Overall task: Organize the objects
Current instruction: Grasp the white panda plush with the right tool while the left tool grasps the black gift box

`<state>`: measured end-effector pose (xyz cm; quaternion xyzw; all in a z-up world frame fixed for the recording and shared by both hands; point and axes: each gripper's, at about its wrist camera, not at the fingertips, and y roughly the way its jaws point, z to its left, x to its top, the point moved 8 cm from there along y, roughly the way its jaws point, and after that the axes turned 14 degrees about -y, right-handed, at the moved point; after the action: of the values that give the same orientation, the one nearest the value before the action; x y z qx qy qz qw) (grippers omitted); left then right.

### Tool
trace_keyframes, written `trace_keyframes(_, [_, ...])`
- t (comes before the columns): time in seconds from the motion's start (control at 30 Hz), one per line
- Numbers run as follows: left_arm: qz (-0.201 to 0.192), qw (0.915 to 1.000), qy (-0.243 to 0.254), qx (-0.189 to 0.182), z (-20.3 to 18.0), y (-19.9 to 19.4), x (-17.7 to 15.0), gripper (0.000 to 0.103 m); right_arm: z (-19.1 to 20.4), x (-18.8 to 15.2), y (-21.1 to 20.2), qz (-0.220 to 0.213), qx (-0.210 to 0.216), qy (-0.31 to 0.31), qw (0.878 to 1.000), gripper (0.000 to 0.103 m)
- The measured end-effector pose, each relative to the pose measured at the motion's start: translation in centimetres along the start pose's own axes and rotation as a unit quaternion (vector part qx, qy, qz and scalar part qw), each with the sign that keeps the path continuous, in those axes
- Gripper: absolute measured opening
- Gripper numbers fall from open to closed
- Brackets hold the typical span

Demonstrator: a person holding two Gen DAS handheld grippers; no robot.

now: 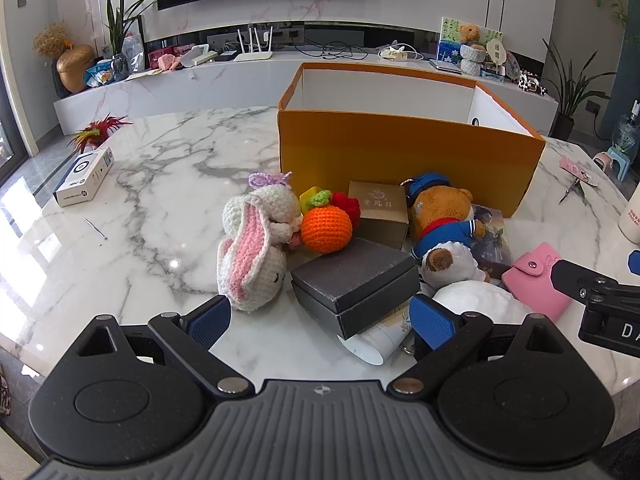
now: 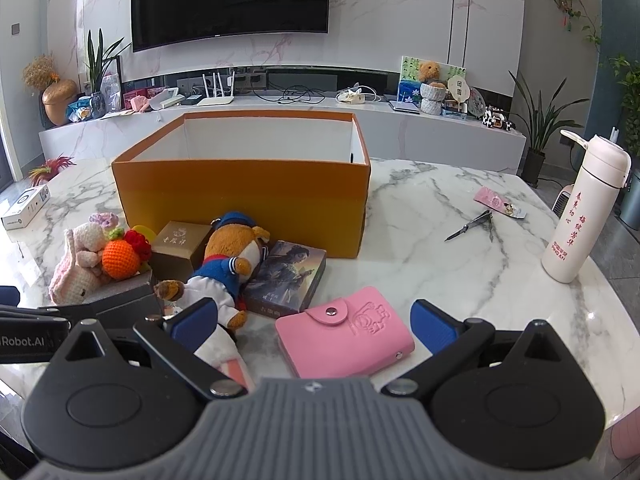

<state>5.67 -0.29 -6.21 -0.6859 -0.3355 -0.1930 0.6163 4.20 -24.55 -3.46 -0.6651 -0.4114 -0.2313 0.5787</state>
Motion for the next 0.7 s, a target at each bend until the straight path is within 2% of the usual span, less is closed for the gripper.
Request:
trace_keyframes(0.5, [0.001, 1.0, -0.002, 0.001, 0.2, 0.1, 0.0, 0.103, 0.1, -0.1, 0.2, 0.007, 0.007, -0.003, 1.0, 0.102])
trace_keyframes(0.7, [0.003, 0.9996, -0.027, 0.004, 2.0, 0.5, 0.6, 0.103, 1.3, -0.8, 0.8, 0.023, 0.037, -0.023, 0.999, 0.102])
